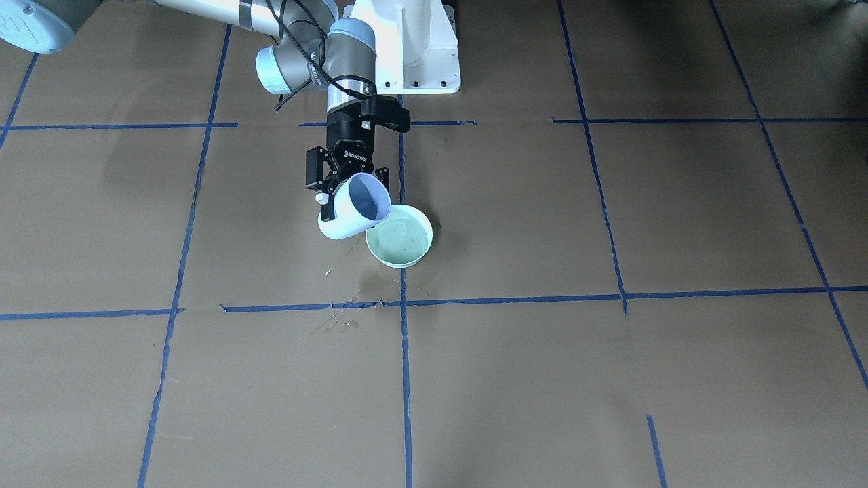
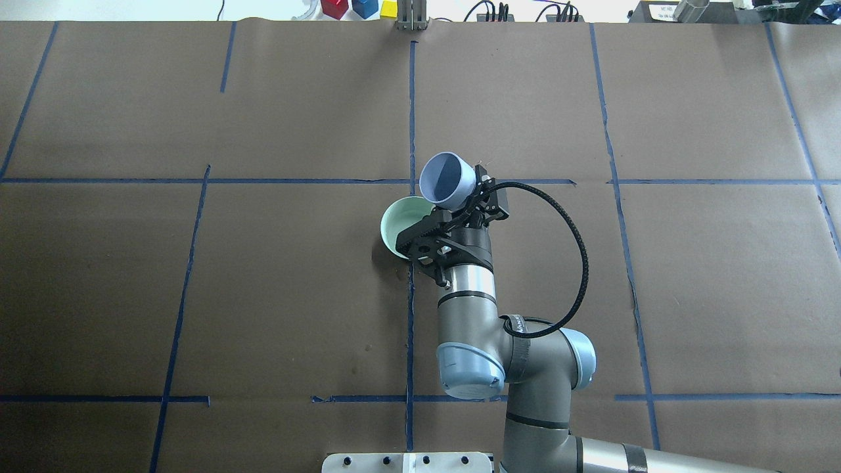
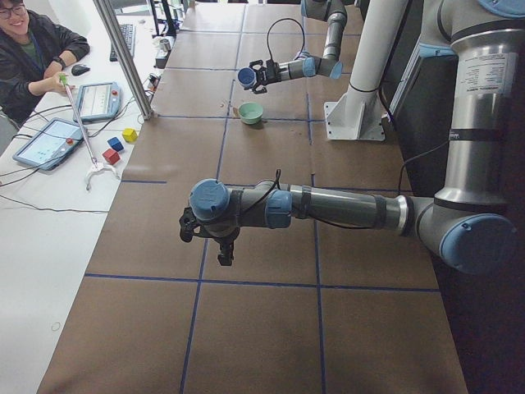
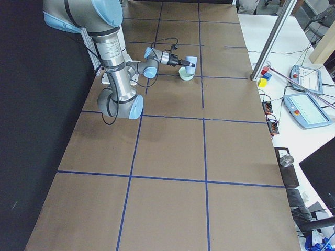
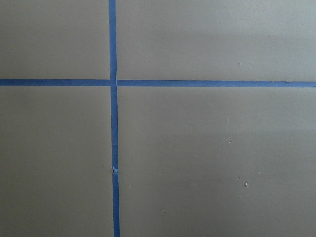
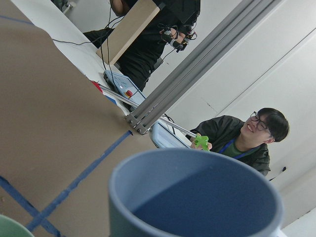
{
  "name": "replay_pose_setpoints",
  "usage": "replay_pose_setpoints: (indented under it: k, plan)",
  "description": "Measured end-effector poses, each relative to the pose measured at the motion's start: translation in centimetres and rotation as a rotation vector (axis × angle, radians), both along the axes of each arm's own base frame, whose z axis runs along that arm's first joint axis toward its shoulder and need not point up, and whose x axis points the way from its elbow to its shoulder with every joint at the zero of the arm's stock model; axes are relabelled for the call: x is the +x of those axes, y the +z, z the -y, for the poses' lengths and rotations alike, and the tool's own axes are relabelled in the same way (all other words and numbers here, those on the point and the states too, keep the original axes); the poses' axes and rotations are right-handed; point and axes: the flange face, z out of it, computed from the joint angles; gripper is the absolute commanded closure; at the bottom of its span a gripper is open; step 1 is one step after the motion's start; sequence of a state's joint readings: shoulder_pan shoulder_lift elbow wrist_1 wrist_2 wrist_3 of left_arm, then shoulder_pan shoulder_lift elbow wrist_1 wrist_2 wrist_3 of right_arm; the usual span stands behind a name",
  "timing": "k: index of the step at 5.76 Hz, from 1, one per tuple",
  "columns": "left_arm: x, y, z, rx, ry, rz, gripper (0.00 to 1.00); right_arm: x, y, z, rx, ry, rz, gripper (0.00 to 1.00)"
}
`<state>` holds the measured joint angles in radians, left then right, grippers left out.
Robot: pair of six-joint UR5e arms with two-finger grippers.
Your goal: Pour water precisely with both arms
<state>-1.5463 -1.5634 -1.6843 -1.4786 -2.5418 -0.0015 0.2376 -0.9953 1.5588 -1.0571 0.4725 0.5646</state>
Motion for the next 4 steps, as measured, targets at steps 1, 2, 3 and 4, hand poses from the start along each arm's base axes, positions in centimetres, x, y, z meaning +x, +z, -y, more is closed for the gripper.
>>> replay_pose_setpoints:
  k: [1,2,3,4]
  plan:
    - [0.0,-0.4,0.0,0.008,0.0,0.0,0.0,1.6,-0.3,1.0,-0.025,-0.005,0.103,1.0]
    - [-0.1,-0.6,0.1,0.012,-0.001,0.001,0.0,4.4,0.2,1.6,-0.051,-0.009,0.182,1.0]
    - [-0.1,-0.7,0.1,0.017,-0.001,0.004,0.0,7.6,1.8,2.0,-0.08,-0.002,0.243,1.0]
    - [-0.1,-0.8,0.1,0.021,-0.002,0.007,0.0,10.7,3.8,2.3,-0.105,0.012,0.283,1.0]
